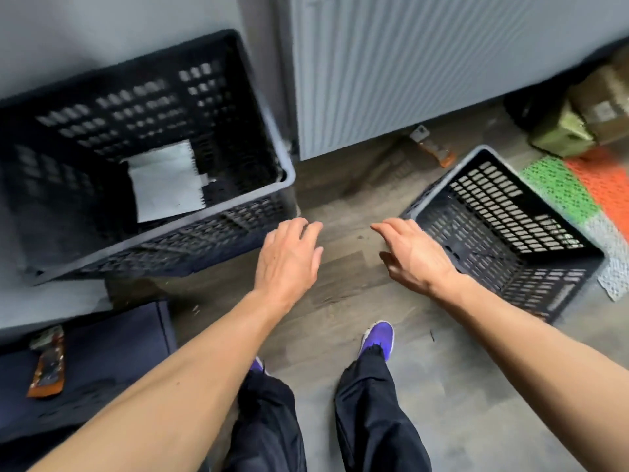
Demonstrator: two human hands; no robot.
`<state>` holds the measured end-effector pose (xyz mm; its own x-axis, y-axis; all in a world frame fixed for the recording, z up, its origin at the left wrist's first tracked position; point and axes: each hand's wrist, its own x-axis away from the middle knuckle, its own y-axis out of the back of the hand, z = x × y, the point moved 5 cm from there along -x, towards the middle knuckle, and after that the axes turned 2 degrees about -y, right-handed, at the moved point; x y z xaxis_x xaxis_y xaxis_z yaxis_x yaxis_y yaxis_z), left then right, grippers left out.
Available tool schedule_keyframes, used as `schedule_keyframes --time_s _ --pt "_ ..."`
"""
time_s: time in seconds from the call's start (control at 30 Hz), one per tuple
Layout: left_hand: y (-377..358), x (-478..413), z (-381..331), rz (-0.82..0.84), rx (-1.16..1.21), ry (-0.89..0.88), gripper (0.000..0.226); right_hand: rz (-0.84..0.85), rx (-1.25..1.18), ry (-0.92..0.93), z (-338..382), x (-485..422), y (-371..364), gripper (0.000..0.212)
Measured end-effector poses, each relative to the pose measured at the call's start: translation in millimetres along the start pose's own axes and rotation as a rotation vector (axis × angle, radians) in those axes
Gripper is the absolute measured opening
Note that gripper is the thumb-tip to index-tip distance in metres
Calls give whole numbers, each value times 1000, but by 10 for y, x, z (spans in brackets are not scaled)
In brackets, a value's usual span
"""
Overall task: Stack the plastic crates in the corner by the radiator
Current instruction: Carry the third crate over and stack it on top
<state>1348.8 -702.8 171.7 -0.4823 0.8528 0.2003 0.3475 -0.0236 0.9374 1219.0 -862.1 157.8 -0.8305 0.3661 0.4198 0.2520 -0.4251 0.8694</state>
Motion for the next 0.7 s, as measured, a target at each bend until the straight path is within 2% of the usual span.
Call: schedule_keyframes --time_s 0.2,0.37,0.53,0.7 --pt "-386 -600 -1308 152 -72 -195 49 26 -95 -240 -1263 601 -165 56" --pt "-861 -945 -2106 279 -144 -315 52 30 -195 -376 -2020 959 -439 55" --pt "-1333 -1128 -2606 382 -189 -423 52 70 -290 -520 -2560 1273 -769 56" --pt "-1808 -1260 -2787 446 -275 -553 55 118 -373 -632 -2892 1470 -1194 55"
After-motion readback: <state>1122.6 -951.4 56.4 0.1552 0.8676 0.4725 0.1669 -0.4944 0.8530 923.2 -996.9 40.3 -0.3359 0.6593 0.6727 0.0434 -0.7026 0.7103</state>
